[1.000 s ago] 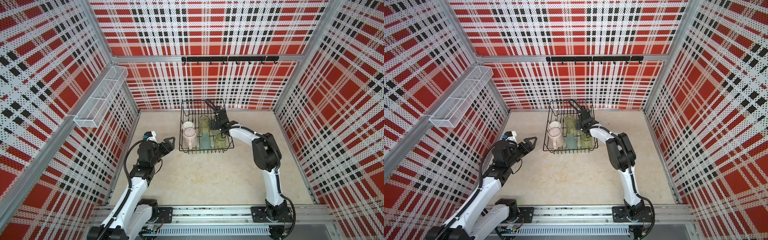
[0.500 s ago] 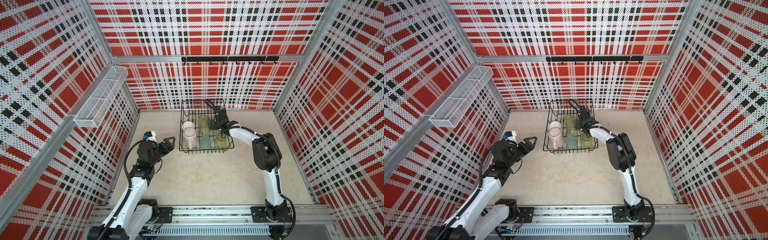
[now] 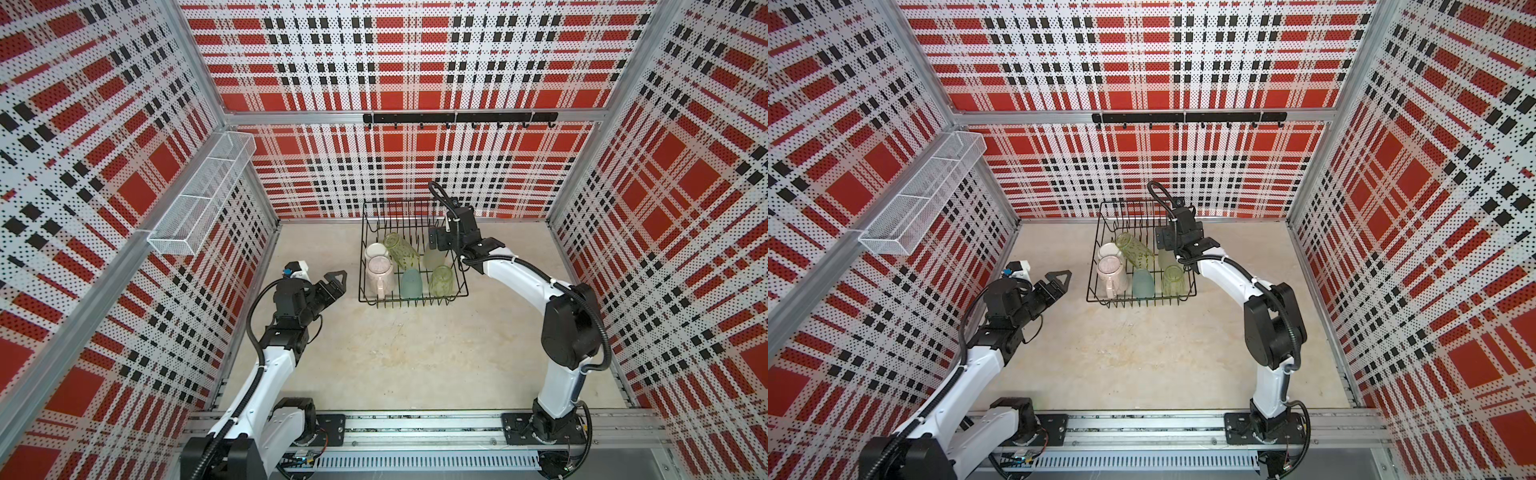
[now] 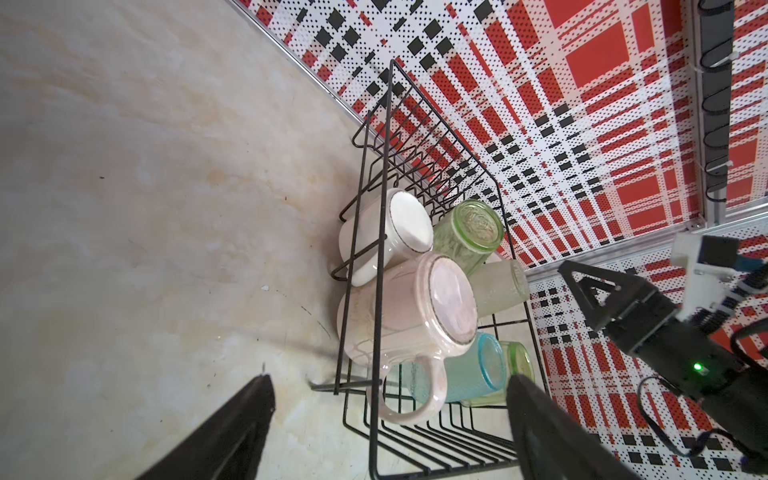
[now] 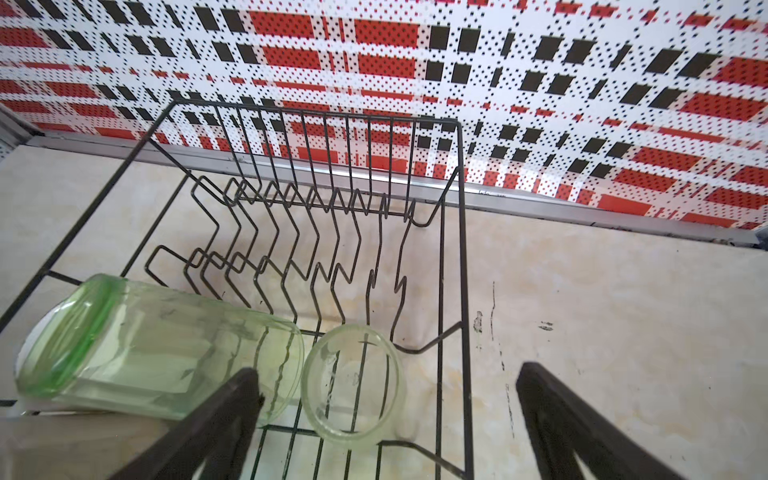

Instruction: Load the cups into the dish rack

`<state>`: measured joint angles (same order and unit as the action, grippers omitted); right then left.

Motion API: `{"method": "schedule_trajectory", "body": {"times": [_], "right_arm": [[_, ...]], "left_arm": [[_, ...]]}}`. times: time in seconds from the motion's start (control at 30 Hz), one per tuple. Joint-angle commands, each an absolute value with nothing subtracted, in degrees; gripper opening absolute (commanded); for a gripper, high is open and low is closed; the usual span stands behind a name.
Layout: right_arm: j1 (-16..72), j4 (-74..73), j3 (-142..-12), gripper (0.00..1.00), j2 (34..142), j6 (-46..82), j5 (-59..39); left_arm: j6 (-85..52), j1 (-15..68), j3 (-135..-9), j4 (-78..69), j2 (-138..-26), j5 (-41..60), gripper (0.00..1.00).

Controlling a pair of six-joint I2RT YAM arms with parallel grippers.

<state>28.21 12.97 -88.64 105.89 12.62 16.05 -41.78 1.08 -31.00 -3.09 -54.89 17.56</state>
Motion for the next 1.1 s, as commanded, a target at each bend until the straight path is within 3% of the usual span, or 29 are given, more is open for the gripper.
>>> {"method": "schedule_trajectory", "body": {"times": [0.0, 0.07, 0.17, 0.5, 0.8, 1.07], "right_arm": [[27.86, 14.07, -89.15, 1.0, 104.72, 10.27, 10.68], [28.35, 15.96, -91.52, 1.0, 105.64, 10.44, 3.28], [31.11, 18.94, -96.57, 1.0, 109.19, 12.26, 0.12], [39.2, 28.31, -116.86, 1.0, 125.42, 12.03, 12.95], [39.68, 30.67, -122.81, 1.0, 131.4, 12.44, 9.88], [39.65, 34.32, -127.9, 1.0, 135.59, 14.0, 18.68]], "left_arm": [[-40.87, 0.44, -33.22, -3.74, -54.85, 17.29, 0.91], [-40.71, 0.14, -33.48, -3.43, -55.0, 17.06, 0.91], [-40.78, -0.79, -33.49, -3.34, -55.23, 17.21, 0.91], [-40.52, -5.16, -31.96, -3.25, -54.78, 20.07, 0.91], [-40.96, -5.98, -29.93, -4.91, -54.67, 21.95, 0.91], [-40.86, -6.17, -29.56, -5.08, -54.76, 22.5, 0.91]]}}
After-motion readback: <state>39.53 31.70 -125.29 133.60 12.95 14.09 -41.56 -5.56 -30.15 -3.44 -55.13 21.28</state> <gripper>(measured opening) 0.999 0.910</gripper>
